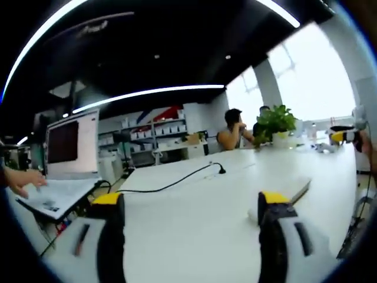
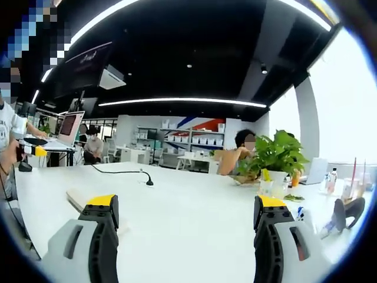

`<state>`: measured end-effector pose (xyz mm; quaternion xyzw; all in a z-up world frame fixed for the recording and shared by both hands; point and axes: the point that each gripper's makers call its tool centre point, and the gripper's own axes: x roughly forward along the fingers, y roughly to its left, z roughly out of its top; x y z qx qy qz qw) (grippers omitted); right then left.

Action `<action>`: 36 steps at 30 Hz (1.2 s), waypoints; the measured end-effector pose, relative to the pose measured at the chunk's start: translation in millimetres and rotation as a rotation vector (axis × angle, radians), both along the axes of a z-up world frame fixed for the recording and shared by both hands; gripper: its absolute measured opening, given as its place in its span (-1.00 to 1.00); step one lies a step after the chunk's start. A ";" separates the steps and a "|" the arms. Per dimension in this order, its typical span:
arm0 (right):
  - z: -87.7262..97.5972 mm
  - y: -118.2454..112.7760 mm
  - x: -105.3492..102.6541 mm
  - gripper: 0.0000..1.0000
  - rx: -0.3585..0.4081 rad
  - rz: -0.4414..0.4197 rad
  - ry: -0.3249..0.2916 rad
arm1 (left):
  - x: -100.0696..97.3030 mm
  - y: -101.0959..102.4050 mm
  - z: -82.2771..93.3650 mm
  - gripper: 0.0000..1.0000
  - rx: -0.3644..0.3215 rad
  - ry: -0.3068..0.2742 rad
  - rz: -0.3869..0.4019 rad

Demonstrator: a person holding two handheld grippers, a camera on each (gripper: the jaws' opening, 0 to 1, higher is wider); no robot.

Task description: Arrange the utensils inside the cutlery case until each visible utensil rests in its matching compartment.

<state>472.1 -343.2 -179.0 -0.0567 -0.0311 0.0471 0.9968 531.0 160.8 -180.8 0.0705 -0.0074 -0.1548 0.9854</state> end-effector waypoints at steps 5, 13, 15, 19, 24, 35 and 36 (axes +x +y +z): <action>-3.7 2.1 1.9 0.98 -0.002 0.009 0.018 | -1.2 -1.2 2.2 0.98 -0.002 -0.005 -0.002; -8.9 4.6 3.2 0.98 0.009 0.022 0.043 | -2.1 -3.9 2.9 0.98 0.012 -0.004 -0.005; -9.7 3.2 2.5 0.98 0.009 0.018 0.046 | -2.4 -5.3 2.5 0.98 0.013 -0.003 -0.007; -11.7 0.8 1.5 0.98 0.007 0.011 0.053 | -3.0 -6.9 1.3 0.98 0.018 0.000 -0.009; -14.6 -0.8 1.4 0.98 0.014 0.008 0.062 | -2.8 -6.8 1.2 0.98 0.018 0.001 -0.006; -18.0 -1.4 0.9 0.98 0.013 0.005 0.074 | -2.7 -4.1 0.0 0.97 0.020 0.006 -0.006; -18.7 -1.2 0.9 0.98 0.014 0.005 0.076 | -2.8 -3.8 -0.1 0.97 0.020 0.006 -0.006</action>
